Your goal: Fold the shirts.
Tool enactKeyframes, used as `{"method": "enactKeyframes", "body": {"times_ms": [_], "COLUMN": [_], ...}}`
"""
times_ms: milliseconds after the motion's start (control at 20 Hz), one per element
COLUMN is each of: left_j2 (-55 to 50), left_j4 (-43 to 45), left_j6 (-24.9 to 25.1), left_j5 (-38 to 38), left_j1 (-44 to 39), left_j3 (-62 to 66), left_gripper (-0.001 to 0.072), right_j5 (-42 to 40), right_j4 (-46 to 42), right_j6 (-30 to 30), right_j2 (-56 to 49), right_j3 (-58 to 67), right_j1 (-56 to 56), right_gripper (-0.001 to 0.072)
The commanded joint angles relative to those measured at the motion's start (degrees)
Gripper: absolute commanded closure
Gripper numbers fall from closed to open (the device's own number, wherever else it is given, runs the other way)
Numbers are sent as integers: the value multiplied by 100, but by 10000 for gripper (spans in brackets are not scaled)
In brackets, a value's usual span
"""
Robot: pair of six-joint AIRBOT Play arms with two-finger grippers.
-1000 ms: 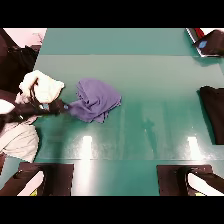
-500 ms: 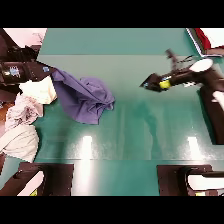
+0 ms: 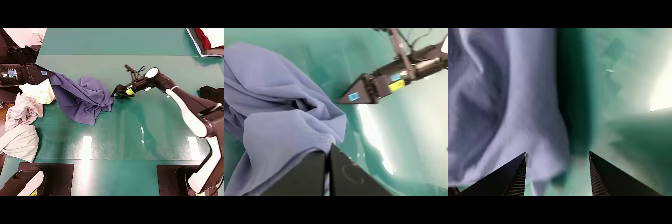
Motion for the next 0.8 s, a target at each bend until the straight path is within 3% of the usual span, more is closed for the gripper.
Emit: {"method": "enactKeyframes", "body": {"times_ms": [0,100,200,400,550,750], "left_j2": [-2,-2,-2,0,0,0], "left_j4": [35,33,26,-35,-35,-332], "left_j6": [-35,-35,-37,-55,-52,-52], "left_j5": [-59,-61,-61,223,671,839], "left_j1": [0,0,0,2,2,0], "left_j3": [7,7,7,317,1558,3432], "left_gripper": [682,682,682,683,683,683], "right_j5": [153,50,24,48,59,313], "right_j4": [33,-17,-17,-330,-1161,-1755], "right_j6": [-2,-7,-24,-50,-46,-46], "right_j2": [-433,-442,-439,122,1375,2920], "right_j3": [570,616,616,616,730,1768], "right_j1": [232,260,210,-179,-828,-1606], "right_gripper": [256,281,699,697,697,697]}}
